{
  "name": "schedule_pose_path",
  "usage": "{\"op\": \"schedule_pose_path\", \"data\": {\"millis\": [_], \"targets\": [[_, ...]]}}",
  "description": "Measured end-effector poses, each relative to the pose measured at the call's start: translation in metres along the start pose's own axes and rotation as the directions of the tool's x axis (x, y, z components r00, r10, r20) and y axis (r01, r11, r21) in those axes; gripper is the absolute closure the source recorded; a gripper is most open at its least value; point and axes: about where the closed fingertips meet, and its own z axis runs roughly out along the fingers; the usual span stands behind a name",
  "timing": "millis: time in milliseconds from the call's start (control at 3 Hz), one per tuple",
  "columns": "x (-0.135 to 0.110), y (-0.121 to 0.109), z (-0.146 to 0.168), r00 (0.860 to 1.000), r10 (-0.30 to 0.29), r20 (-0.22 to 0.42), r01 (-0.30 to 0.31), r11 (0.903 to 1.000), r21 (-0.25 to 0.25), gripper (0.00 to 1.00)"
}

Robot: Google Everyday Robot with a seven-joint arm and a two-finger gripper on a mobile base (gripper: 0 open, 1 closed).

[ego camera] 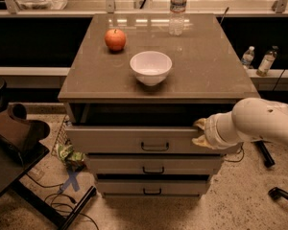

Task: Open top drawer

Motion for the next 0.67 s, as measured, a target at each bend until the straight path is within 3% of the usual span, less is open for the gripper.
{"op": "schedule_pose_path", "data": {"millis": [333, 667], "targets": [[0.0023, 0.0045, -0.0103, 0.999, -0.007, -0.04, 0.007, 0.9999, -0.012, 0.94], [0.0033, 0.0063, -0.0133, 0.999, -0.006, -0.049, 0.005, 0.9999, -0.015, 1.0]]}}
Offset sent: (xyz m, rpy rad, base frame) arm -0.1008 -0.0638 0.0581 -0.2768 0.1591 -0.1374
